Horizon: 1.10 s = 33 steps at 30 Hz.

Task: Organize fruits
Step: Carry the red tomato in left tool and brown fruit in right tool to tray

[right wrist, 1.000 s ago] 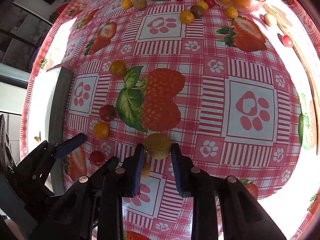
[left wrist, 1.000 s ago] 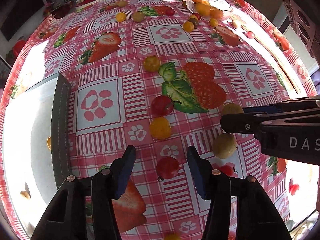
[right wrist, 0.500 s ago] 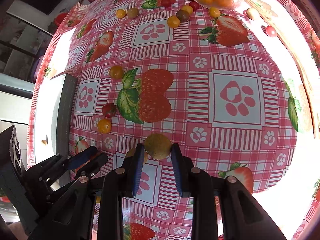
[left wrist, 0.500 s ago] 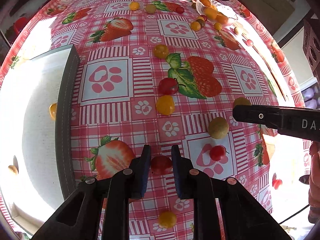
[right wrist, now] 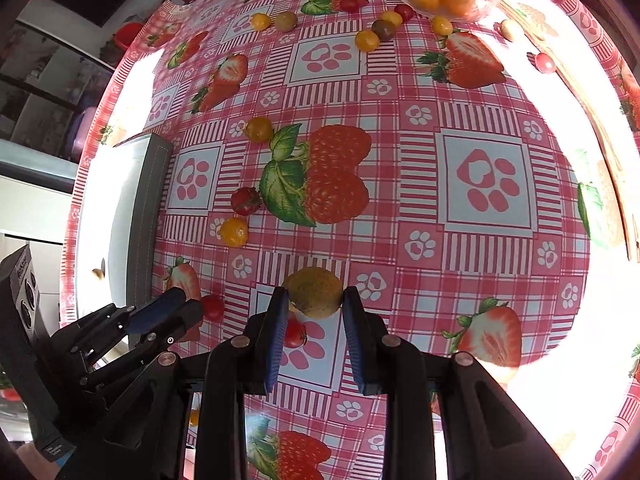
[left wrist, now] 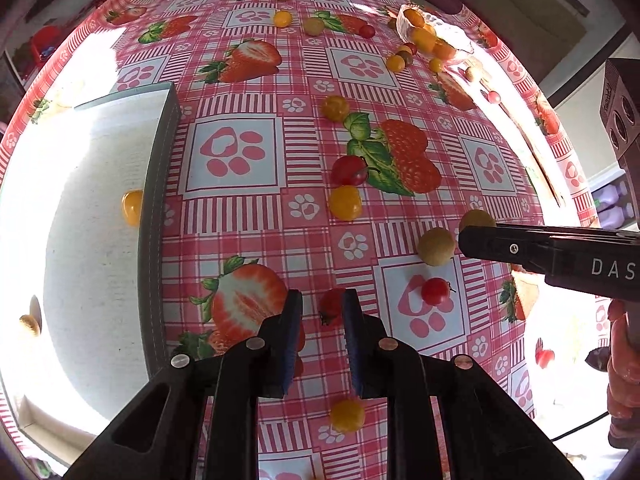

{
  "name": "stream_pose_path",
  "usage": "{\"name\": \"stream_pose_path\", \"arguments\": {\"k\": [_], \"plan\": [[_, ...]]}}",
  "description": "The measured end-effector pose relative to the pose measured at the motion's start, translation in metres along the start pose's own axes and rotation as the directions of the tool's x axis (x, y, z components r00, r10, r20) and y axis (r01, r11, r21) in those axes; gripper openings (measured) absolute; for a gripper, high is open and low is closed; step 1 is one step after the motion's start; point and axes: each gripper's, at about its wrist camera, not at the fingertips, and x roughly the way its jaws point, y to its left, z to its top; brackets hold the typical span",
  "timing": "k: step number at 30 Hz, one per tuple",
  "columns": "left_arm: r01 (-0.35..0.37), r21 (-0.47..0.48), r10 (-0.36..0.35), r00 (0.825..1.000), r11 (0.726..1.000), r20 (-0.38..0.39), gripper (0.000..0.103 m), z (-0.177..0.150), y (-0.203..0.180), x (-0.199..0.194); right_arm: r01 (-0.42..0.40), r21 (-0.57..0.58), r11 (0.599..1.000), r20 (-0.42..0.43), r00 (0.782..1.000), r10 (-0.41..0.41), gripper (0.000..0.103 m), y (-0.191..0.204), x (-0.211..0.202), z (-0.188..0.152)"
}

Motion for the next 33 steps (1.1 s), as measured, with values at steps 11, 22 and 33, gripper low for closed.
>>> {"name": "stream_pose_path", "arguments": {"k": [11,22,33], "plan": [[-0.002,0.062,0.003,1.000,0.998,-0.013,0.023,0.001,-0.022,0.020,0.004,0.018,1.000,-0.002,1.000,-0.004,0.030,0.001,0.001,-0.006],[0.005,0.023,-0.005,1.000,1.000,-0.017,0.020,-0.005,-0.016,0.012,0.007,0.052,0.999,0.012,1.000,-0.008,0.031,-0.008,-0.004,-0.008],[0.021,-0.056,-0.019,0.999,0.998,0.048,0.020,0.002,0.009,-0.028,-0.003,0.018,1.000,0.025,1.000,0.003,0.031,0.007,-0.012,-0.001]]}}
